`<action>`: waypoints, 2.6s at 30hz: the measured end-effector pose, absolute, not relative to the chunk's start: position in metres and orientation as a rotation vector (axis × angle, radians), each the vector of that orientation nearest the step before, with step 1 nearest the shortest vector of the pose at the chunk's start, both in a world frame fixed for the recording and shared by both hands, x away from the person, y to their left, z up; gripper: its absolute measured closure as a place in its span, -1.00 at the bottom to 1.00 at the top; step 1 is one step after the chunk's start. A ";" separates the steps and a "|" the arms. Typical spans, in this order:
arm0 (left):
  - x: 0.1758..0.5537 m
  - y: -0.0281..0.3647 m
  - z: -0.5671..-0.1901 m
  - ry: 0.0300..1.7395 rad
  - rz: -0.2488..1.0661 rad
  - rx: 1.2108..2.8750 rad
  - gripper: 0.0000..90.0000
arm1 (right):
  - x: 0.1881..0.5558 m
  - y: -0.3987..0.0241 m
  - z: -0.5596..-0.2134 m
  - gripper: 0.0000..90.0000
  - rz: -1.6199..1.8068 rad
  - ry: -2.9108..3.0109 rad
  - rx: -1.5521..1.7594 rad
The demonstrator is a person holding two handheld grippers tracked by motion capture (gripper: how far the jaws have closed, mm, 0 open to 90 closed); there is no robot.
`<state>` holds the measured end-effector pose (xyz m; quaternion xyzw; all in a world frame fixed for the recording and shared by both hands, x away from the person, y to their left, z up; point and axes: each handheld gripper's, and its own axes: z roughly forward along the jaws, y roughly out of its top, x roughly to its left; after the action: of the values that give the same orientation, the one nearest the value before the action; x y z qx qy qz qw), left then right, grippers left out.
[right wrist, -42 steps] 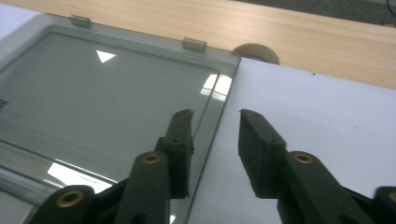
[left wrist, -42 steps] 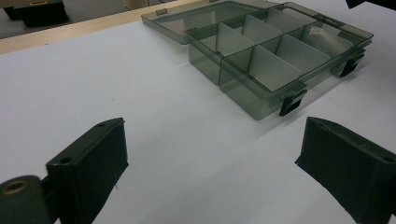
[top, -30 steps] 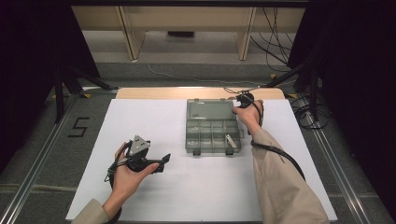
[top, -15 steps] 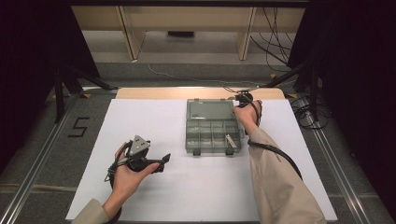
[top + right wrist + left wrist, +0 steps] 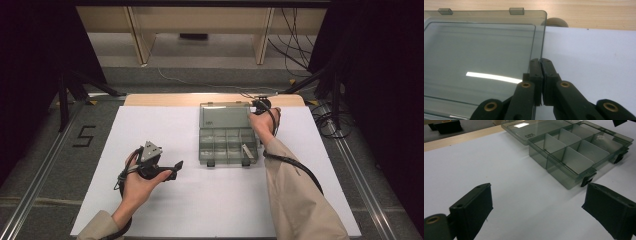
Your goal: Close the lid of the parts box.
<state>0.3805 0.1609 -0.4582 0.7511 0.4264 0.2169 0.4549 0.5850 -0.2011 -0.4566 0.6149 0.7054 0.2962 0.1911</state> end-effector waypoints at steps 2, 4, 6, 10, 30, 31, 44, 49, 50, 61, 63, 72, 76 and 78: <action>0.386 0.161 -0.457 1.058 0.530 1.847 -0.82 | 0.584 -0.202 -0.456 0.98 0.839 1.976 1.720; 0.392 0.161 -0.455 1.059 0.540 1.854 -0.81 | 0.583 -0.203 -0.455 0.98 0.847 1.984 1.692; 0.398 0.160 -0.454 1.062 0.549 1.858 -0.81 | 0.580 -0.202 -0.453 0.98 0.861 1.949 1.720; 0.415 0.160 -0.451 1.086 0.548 1.852 -0.78 | 0.577 -0.204 -0.452 0.99 0.869 1.939 1.692; 0.502 0.118 -0.422 1.141 0.545 1.860 -0.60 | 0.563 -0.210 -0.450 0.99 0.974 1.876 1.617; 0.506 0.117 -0.422 1.131 0.543 1.873 -0.58 | 0.562 -0.209 -0.450 0.99 0.981 1.868 1.628; 0.540 0.091 -0.428 1.206 0.487 1.868 0.00 | 0.554 -0.211 -0.448 0.99 1.013 1.846 1.598; 0.549 0.088 -0.434 1.246 0.444 1.863 0.19 | 0.552 -0.211 -0.447 0.99 1.028 1.841 1.583; 0.550 0.087 -0.435 1.253 0.431 1.860 0.26 | 0.551 -0.211 -0.447 0.99 1.029 1.842 1.594; 0.563 0.080 -0.441 1.280 0.370 1.911 0.48 | 0.549 -0.214 -0.447 0.99 1.054 1.841 1.549; 0.566 0.078 -0.442 1.286 0.376 1.920 0.50 | 0.547 -0.214 -0.446 0.99 1.049 1.846 1.558; 0.572 0.074 -0.443 1.335 0.351 1.901 0.62 | 0.545 -0.214 -0.445 0.99 1.074 1.837 1.560; 0.574 0.072 -0.444 1.348 0.364 1.896 0.65 | 0.544 -0.215 -0.446 0.99 1.075 1.844 1.552; 0.574 0.073 -0.445 1.357 0.360 1.888 0.70 | 0.544 -0.215 -0.446 0.99 1.075 1.845 1.545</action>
<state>0.5739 0.0728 -0.4450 0.7409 0.5325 0.1413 0.3841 0.5440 -0.2148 -0.4457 0.5676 0.6777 0.3948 0.2504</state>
